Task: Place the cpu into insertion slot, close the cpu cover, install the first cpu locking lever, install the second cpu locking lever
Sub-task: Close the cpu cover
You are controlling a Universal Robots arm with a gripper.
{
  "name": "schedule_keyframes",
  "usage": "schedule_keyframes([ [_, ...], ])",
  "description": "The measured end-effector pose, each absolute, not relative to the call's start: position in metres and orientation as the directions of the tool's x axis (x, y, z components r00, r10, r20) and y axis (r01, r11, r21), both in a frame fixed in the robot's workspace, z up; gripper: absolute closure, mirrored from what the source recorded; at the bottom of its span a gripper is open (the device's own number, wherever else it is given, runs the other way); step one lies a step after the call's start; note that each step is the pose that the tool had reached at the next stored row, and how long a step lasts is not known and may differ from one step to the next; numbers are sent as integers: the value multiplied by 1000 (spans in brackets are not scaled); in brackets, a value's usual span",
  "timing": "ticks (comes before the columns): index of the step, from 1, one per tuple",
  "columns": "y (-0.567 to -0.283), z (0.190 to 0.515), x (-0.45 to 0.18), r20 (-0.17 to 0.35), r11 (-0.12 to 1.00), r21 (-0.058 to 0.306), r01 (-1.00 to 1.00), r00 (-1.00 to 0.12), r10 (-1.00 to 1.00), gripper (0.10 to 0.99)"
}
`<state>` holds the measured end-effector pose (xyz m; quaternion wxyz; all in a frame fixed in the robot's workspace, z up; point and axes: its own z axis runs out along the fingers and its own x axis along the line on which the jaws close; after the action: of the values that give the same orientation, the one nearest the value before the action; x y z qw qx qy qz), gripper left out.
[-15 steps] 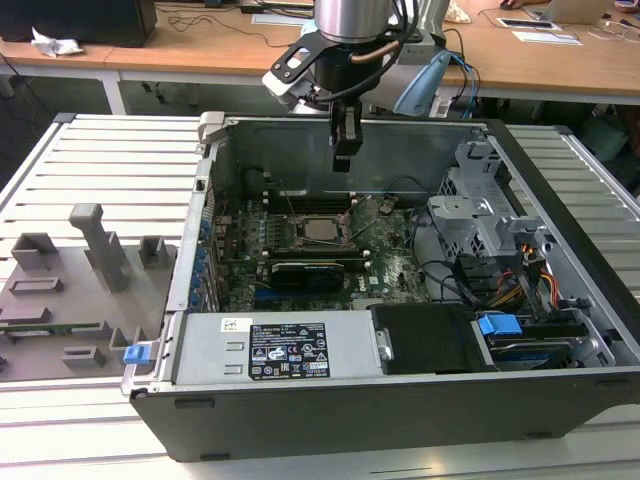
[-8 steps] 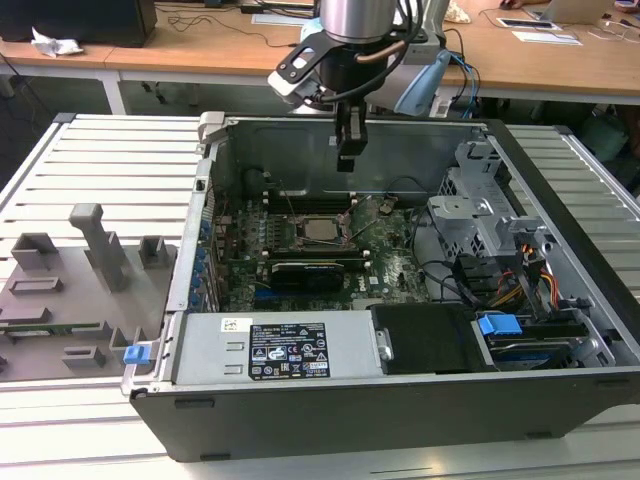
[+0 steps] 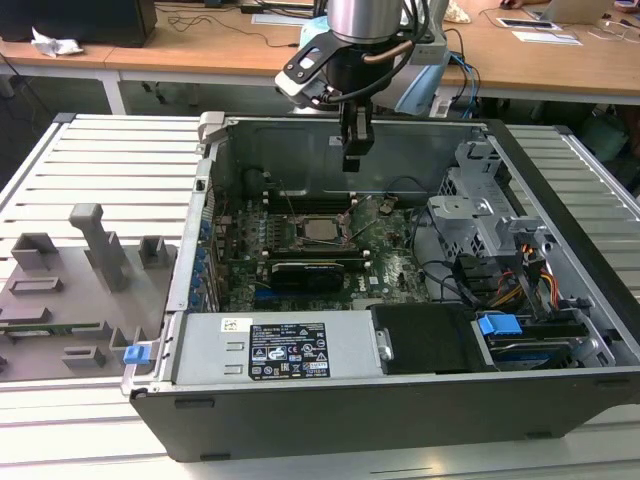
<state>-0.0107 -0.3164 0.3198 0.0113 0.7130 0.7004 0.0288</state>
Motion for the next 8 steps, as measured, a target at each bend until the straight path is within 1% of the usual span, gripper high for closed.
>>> schedule_keyframes([
  [8, -315, 320, -10, 25, -18, 56, 998, 17, 1000, 980],
])
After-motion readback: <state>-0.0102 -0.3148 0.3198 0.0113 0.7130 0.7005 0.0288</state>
